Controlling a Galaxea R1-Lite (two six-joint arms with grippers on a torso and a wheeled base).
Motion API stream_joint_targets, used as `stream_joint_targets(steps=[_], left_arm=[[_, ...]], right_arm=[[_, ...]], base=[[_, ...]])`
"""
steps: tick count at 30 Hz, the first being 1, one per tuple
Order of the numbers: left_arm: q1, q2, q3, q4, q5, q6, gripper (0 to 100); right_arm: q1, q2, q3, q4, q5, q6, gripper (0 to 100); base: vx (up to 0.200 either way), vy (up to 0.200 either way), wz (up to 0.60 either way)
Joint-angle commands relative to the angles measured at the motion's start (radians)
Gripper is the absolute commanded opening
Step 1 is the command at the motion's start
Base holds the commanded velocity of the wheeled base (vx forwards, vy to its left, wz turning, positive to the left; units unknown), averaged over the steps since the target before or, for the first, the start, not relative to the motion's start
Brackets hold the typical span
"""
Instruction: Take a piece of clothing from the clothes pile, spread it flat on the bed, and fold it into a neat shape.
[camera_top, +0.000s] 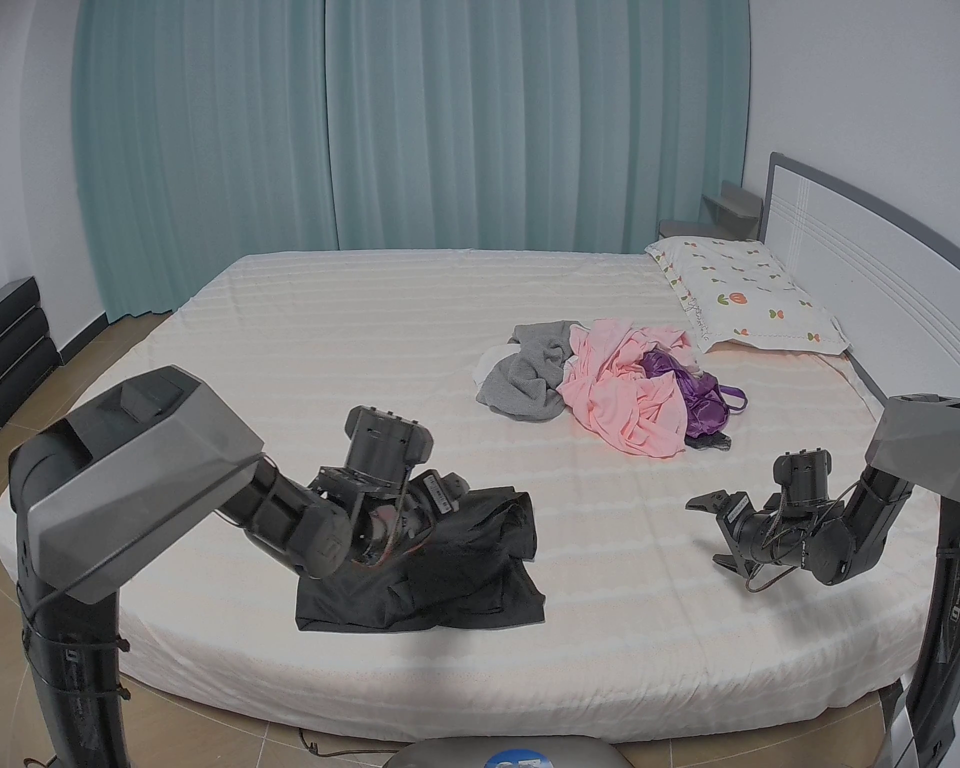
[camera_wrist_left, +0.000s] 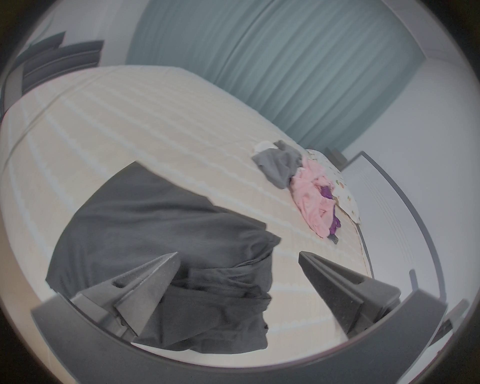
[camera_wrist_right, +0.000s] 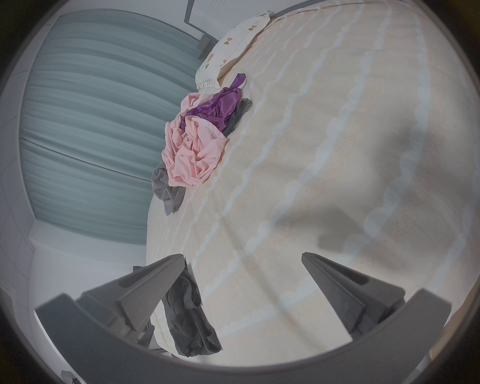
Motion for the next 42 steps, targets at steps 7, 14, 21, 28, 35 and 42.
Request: stream_joint_targets(steps=[7, 14, 21, 28, 35, 42], left_arm=[[0.174, -0.15, 0.307, -0.138, -0.211, -0.201, 100], [0.264, -0.124, 0.403, -0.263, -0.298, -0.243, 100], [0.295, -0.079, 0.392, -0.273, -0.315, -0.243, 100], [0.297, -0.065, 0.394, -0.275, -0.317, -0.24, 100], [0.293, -0.065, 0.419, -0.322, -0.317, -0.243, 100], [0.29, -0.064, 0.422, -0.324, -0.315, -0.238, 100]], right_arm=[[0.0, 0.0, 0.0, 0.0, 0.0, 0.0, 100], [0.0, -0.002, -0.002, 0.0, 0.002, 0.003, 100], [0.0, -0.008, -0.002, 0.001, 0.002, 0.005, 100], [0.037, -0.032, 0.006, 0.0, -0.012, 0.003, 100], [0.152, -0.155, 0.055, 0.013, -0.018, -0.003, 100], [0.364, -0.166, -0.023, 0.118, -0.201, -0.081, 100]], base=[[0.0, 0.057, 0.0], [0.0, 0.2, 0.0], [0.0, 0.2, 0.0], [0.0, 0.2, 0.0], [0.0, 0.2, 0.0], [0.0, 0.2, 0.0]])
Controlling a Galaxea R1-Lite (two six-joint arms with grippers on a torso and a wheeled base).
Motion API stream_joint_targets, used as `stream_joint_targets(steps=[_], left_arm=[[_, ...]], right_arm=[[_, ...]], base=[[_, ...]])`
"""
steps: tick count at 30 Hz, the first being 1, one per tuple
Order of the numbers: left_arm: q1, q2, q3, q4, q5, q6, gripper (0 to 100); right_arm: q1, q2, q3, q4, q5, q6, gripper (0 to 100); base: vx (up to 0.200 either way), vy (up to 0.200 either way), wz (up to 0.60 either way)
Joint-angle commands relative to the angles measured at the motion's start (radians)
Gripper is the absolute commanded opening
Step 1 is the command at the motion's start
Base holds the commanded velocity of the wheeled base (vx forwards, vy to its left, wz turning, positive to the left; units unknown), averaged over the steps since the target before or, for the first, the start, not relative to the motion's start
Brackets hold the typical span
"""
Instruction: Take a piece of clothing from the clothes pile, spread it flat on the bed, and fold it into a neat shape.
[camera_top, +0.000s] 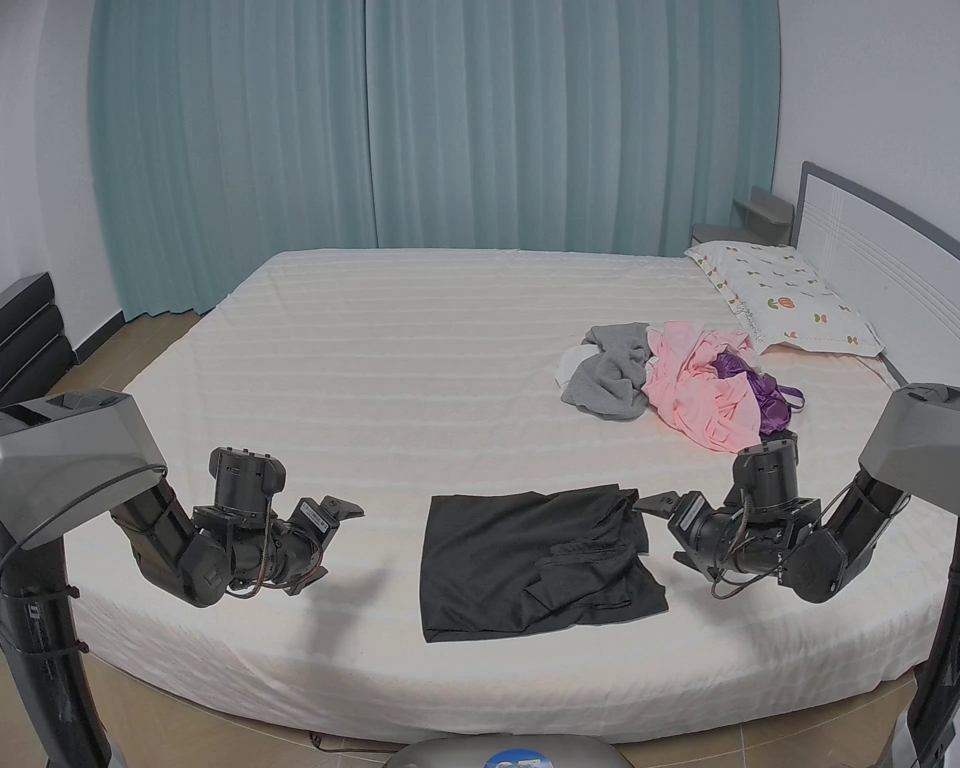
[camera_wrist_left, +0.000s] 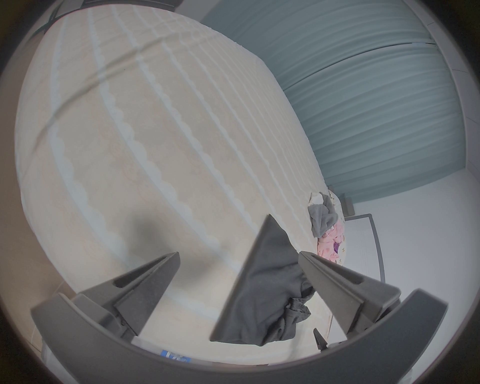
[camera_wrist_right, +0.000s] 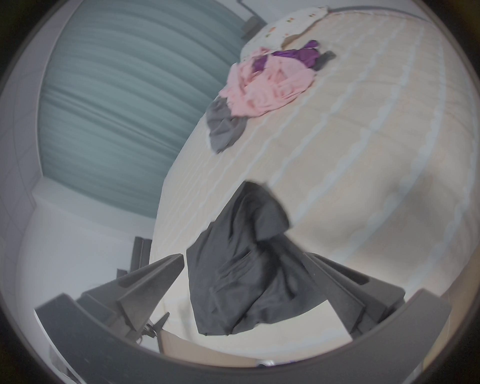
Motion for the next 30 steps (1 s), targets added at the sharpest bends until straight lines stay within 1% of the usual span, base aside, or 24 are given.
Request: stream_joint_targets(steps=[1, 2, 4, 5, 6, 9, 10, 11, 14, 15, 21, 25, 26, 30], left_arm=[[-0.004, 0.006, 0.005, -0.003, 0.001, 0.002, 100], [-0.004, 0.006, 0.006, -0.003, 0.001, 0.002, 100], [-0.004, 0.007, 0.005, -0.003, 0.001, 0.006, 100], [-0.004, 0.009, 0.005, -0.003, 0.001, 0.008, 100], [-0.005, 0.01, 0.005, -0.003, 0.003, 0.01, 100], [-0.005, 0.01, 0.005, -0.003, 0.003, 0.011, 100], [-0.005, 0.01, 0.005, -0.003, 0.003, 0.011, 100], [-0.004, 0.01, 0.005, -0.003, 0.003, 0.011, 100], [-0.005, 0.01, 0.005, -0.003, 0.004, 0.011, 100], [-0.005, 0.012, 0.005, -0.003, 0.004, 0.011, 100], [-0.005, 0.015, 0.003, -0.003, 0.007, 0.013, 100], [-0.005, 0.015, 0.003, -0.003, 0.007, 0.011, 100], [-0.005, 0.015, 0.002, -0.003, 0.007, 0.011, 100], [-0.005, 0.015, 0.003, -0.003, 0.007, 0.011, 100]], right_arm=[[0.155, -0.037, -0.086, 0.125, -0.094, -0.067, 100], [0.172, -0.041, -0.108, 0.157, -0.1, -0.073, 100], [0.207, -0.03, -0.181, 0.25, -0.111, -0.09, 100], [0.213, -0.025, -0.201, 0.273, -0.112, -0.098, 100], [0.224, -0.008, -0.246, 0.329, -0.126, -0.115, 100], [0.226, 0.047, -0.343, 0.442, -0.18, -0.175, 100], [0.226, 0.047, -0.343, 0.442, -0.18, -0.175, 100], [0.226, 0.081, -0.387, 0.507, -0.211, -0.21, 100], [0.226, 0.119, -0.436, 0.583, -0.243, -0.245, 100], [0.224, 0.137, -0.451, 0.614, -0.263, -0.265, 100], [0.216, 0.183, -0.485, 0.648, -0.326, -0.322, 100], [0.216, 0.19, -0.499, 0.674, -0.33, -0.325, 100], [0.216, 0.193, -0.514, 0.704, -0.332, -0.325, 0], [0.216, 0.193, -0.522, 0.735, -0.333, -0.326, 0]], base=[[0.0, 0.2, 0.0], [0.0, 0.2, 0.0], [0.0, 0.0, 0.0], [0.0, 0.0, 0.0], [0.0, 0.0, 0.0], [0.0, 0.0, 0.0], [0.0, 0.0, 0.0], [0.0, 0.0, 0.0], [0.0, 0.0, 0.0], [0.0, 0.0, 0.0], [0.0, 0.0, 0.0], [0.0, 0.0, 0.0], [0.0, 0.0, 0.0], [0.0, 0.0, 0.0]])
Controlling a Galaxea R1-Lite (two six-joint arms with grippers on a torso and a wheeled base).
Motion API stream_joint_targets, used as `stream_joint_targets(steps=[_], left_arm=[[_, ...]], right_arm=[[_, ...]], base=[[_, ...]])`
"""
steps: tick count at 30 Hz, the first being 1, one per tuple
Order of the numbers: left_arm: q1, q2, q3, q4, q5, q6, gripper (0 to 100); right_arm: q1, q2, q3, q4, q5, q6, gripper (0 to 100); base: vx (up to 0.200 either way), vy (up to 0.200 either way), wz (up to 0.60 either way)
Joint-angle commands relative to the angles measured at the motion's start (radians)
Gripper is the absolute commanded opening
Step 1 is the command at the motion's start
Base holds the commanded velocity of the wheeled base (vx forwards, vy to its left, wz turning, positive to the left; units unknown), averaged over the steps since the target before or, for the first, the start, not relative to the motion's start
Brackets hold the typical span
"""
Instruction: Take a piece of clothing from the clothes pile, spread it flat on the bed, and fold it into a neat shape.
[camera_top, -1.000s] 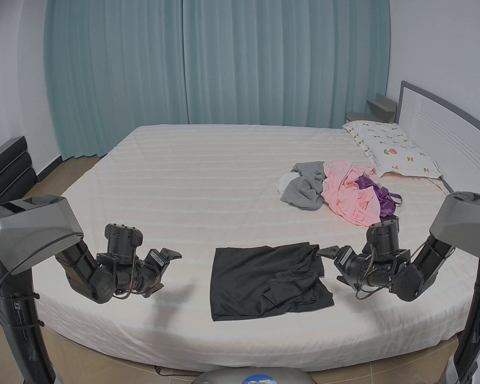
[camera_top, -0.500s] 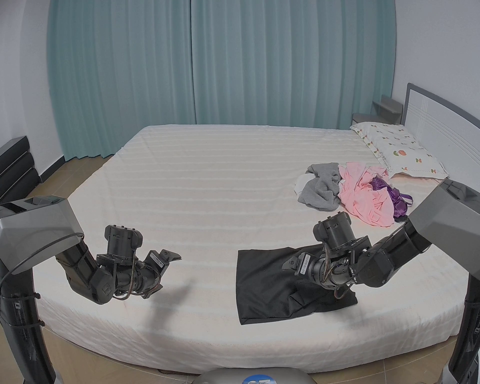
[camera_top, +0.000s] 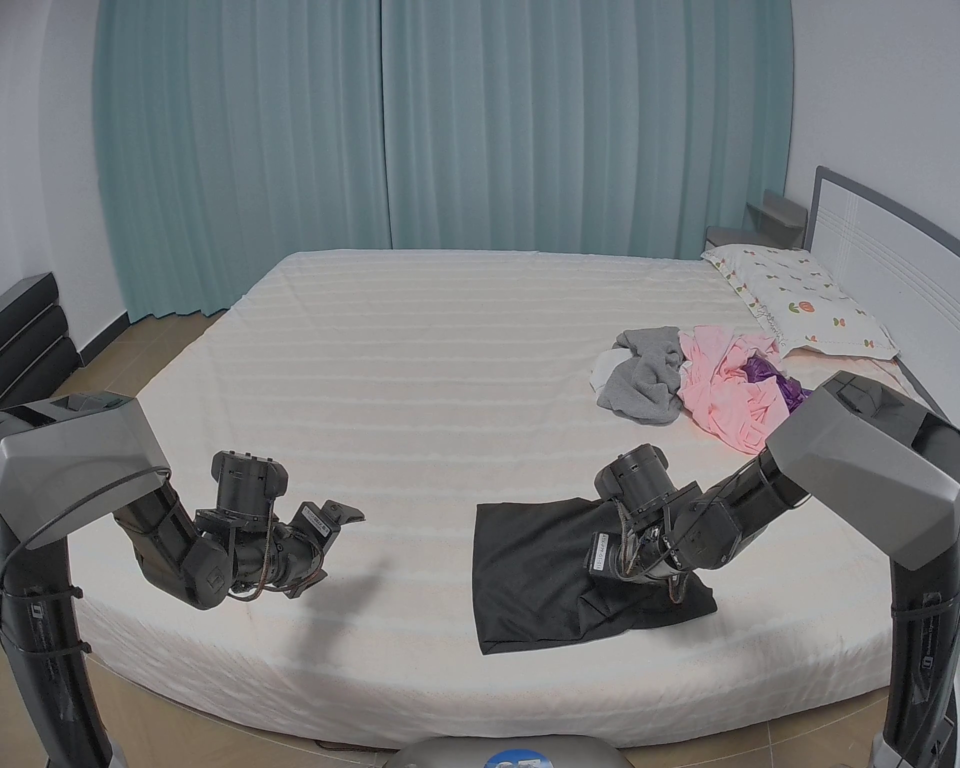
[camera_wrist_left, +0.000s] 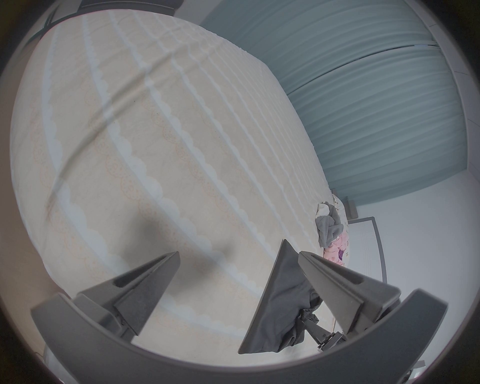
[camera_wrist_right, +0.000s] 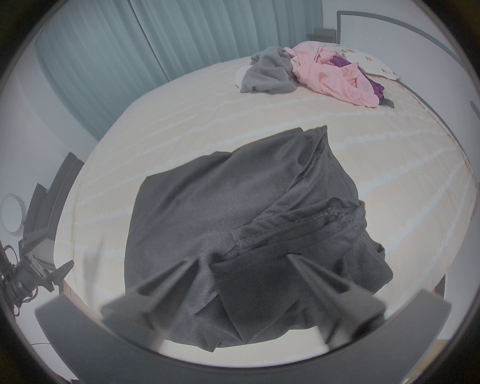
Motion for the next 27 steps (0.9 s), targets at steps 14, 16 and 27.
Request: stream_joint_targets(steps=[14, 16, 27], left_arm=[[0.0, 0.003, -0.001, 0.0, 0.0, -0.001, 100], [0.0, 0.003, -0.003, 0.0, 0.0, -0.001, 100], [0.0, 0.003, -0.001, 0.0, 0.003, -0.001, 100]], right_arm=[[-0.076, -0.163, 0.142, 0.058, -0.012, -0.037, 0], [-0.099, -0.193, 0.187, 0.048, -0.01, -0.045, 0], [-0.168, -0.252, 0.391, -0.059, -0.002, -0.084, 0]], base=[[0.0, 0.0, 0.0], [0.0, 0.0, 0.0], [0.0, 0.0, 0.0]])
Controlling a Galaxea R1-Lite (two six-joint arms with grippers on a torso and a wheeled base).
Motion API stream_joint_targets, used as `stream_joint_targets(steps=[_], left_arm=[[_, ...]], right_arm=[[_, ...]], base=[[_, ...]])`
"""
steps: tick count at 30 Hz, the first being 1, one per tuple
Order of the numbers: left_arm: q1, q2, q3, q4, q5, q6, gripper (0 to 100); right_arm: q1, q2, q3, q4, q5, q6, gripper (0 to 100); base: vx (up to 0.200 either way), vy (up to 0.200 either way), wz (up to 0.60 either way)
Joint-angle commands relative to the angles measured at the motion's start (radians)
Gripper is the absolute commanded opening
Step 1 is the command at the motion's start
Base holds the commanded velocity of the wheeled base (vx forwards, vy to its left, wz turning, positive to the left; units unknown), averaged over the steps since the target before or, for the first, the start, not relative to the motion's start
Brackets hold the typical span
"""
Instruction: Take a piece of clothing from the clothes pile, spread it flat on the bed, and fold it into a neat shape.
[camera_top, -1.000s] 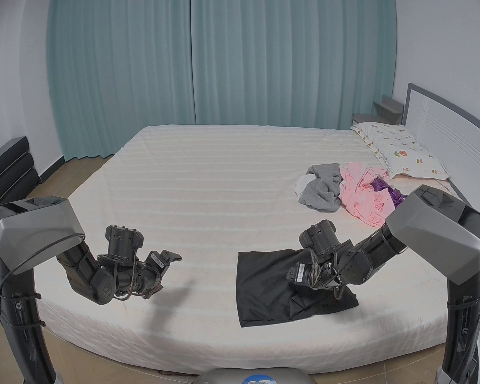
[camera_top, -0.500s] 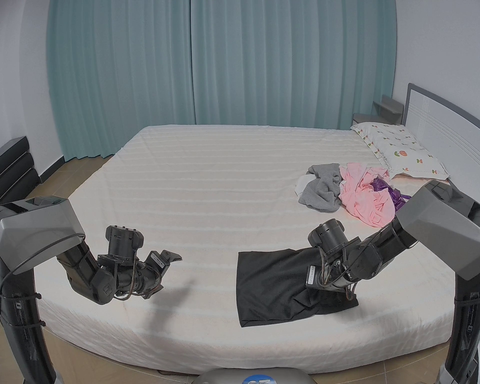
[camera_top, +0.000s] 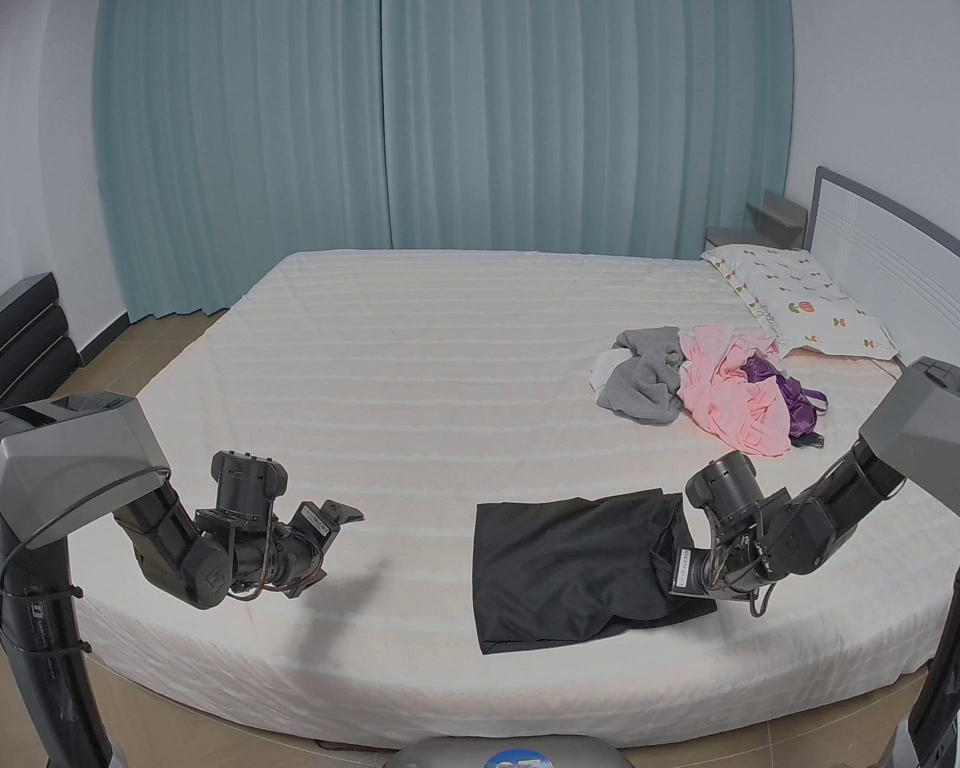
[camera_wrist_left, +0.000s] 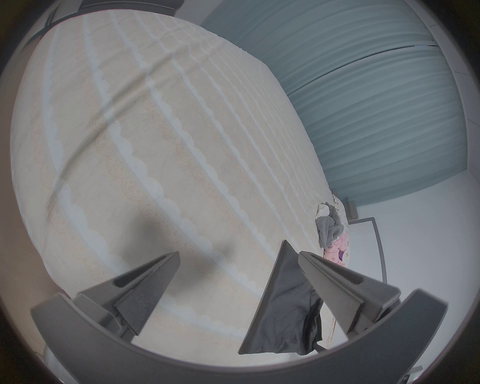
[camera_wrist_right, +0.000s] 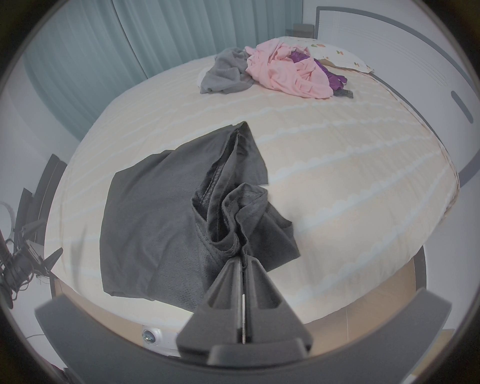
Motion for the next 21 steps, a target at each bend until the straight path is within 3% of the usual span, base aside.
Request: stream_joint_targets(steps=[1, 13, 14, 21], left_arm=[[0.0, 0.002, 0.0, -0.001, 0.002, -0.001, 100], [0.0, 0.003, -0.001, -0.001, 0.002, -0.001, 100], [0.0, 0.003, -0.001, -0.001, 0.005, -0.001, 100], [-0.001, 0.003, -0.001, -0.001, 0.005, -0.001, 100]], right_arm=[[-0.051, -0.037, 0.084, -0.043, -0.005, -0.043, 0], [-0.117, -0.039, 0.173, -0.149, 0.004, -0.087, 0], [-0.117, -0.034, 0.182, -0.175, 0.004, -0.087, 100], [-0.163, -0.056, 0.185, -0.242, 0.023, -0.078, 100]], base=[[0.0, 0.0, 0.0], [0.0, 0.0, 0.0], [0.0, 0.0, 0.0], [0.0, 0.0, 0.0]])
